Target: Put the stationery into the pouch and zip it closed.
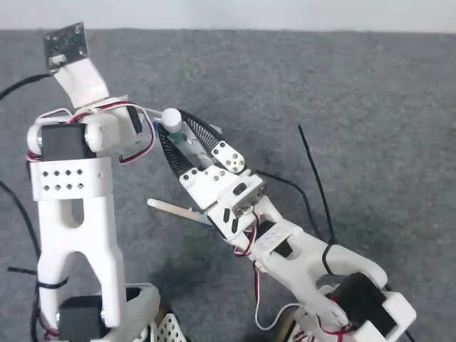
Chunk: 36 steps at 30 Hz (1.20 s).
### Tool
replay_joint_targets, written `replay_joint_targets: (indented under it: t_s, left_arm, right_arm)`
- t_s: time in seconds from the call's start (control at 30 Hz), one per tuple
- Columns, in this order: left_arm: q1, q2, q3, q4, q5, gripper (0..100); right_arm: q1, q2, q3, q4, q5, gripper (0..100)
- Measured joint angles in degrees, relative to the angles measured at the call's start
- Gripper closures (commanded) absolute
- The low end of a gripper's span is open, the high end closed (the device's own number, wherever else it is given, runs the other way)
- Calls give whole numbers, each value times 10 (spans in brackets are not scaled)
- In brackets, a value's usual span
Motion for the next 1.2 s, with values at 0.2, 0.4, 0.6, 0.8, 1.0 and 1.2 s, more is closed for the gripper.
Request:
replay_joint_targets:
  t_s: [0.2,0.4,0.6,0.8,1.0,1.2]
  left_arm:
    - [-4,0,0,0,0,989]
    - [-9,7,0,0,0,989]
    - [-35,7,0,-2,0,989]
    - [-62,7,0,-2,0,989]
    - [-99,7,0,-17,0,989]
    - [-142,7,0,-28,0,989]
  right_arm:
    - [-12,0,25,0,32,857]
    - [-19,0,39,0,46,857]
    - [-19,-95,84,46,47,857]
    - [-19,-253,88,272,-19,857]
    - [-20,-401,75,570,-89,857]
    - [-20,-440,10,825,-122,857]
